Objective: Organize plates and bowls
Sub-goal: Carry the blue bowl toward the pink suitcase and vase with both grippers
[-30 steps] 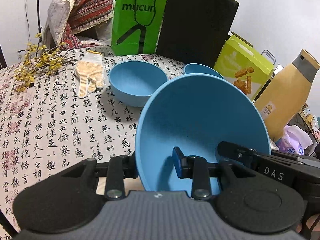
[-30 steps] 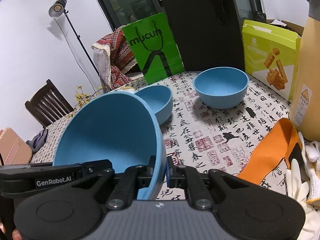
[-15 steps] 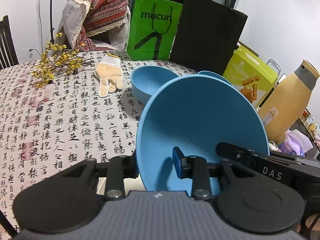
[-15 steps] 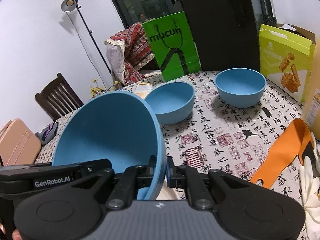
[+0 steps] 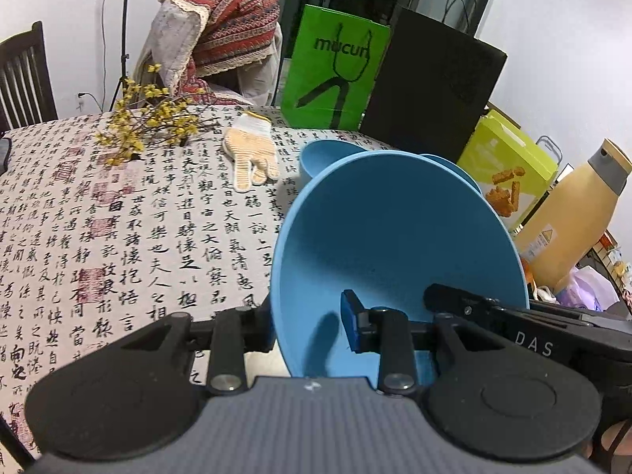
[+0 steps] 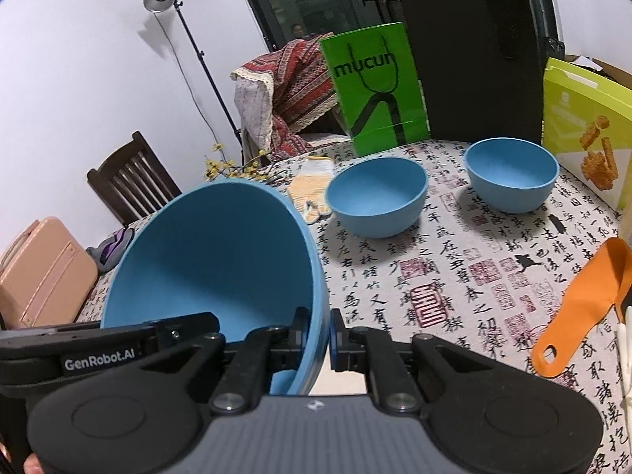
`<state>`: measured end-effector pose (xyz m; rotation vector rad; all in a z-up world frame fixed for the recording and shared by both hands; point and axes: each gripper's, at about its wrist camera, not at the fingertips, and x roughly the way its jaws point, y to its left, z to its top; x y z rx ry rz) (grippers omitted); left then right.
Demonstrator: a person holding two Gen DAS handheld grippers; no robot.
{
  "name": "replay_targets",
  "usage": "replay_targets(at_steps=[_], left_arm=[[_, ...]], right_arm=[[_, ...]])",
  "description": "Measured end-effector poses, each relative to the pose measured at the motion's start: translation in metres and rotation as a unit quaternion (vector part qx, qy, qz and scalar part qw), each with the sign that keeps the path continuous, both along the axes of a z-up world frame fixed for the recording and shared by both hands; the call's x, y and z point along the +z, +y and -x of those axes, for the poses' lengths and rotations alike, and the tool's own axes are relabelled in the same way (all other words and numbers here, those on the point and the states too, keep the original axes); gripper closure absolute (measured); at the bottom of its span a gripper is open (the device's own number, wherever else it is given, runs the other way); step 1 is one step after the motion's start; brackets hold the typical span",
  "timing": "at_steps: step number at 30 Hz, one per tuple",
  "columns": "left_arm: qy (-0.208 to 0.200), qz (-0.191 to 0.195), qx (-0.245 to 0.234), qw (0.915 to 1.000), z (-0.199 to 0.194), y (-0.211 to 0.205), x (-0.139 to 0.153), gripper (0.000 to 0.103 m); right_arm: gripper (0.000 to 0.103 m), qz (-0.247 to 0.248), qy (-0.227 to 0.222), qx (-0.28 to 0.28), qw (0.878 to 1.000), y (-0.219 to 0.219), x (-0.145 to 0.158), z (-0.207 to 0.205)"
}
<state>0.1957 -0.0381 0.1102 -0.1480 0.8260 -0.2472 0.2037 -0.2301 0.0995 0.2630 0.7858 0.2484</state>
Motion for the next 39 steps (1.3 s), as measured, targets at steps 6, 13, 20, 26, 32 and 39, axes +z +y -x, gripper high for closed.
replay_targets(at_steps=[6,13,20,26,32,39], left_arm=[[-0.002,0.003,0.011,0.9999,0.006,0.016,0.001,0.071],[-0.004,0.007,0.023,0.9997,0.009,0.034,0.001,0.071],[-0.004,0.014,0.030,0.9995,0.011,0.045,0.000,0.071],[-0.004,0.019,0.036,0.9992,0.012,0.055,-0.001,0.071],[-0.003,0.022,0.044,0.9988,0.013,0.065,-0.002,0.071],[-0.002,0.022,0.055,0.9983,0.013,0.075,-0.003,0.071]], right_arm=[[0.093,0.001,-0.001,0.011,1.000,0.018,0.001,0.002],[0.093,0.001,0.001,0.023,1.000,0.033,0.000,0.000],[0.092,0.004,0.002,0.029,1.000,0.045,0.000,-0.001],[0.092,0.008,0.004,0.035,0.999,0.055,-0.001,-0.003],[0.092,0.009,0.007,0.043,0.999,0.064,-0.003,-0.007],[0.092,0.010,0.009,0.052,0.999,0.075,-0.003,-0.010]])
